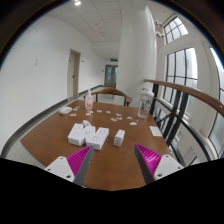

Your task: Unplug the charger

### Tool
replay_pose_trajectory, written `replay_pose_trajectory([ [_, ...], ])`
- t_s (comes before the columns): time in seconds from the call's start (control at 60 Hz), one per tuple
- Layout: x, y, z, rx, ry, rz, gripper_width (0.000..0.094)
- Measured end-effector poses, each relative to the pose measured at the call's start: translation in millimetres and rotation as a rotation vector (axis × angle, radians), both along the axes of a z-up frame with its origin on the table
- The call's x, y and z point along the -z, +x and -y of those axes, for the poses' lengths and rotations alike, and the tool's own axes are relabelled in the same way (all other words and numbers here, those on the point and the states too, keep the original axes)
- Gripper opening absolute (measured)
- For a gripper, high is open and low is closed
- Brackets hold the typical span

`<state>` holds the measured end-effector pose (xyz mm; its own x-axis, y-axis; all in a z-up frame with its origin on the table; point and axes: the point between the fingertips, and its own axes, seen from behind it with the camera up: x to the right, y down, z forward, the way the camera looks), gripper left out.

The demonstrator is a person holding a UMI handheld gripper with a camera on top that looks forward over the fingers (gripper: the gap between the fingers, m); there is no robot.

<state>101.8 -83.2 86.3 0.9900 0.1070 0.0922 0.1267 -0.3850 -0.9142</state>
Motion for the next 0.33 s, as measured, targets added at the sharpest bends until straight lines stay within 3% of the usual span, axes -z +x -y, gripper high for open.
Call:
replay_pose_trajectory([
  [0.333, -44, 11, 61, 0.036, 0.115, 0.079, 0.084],
])
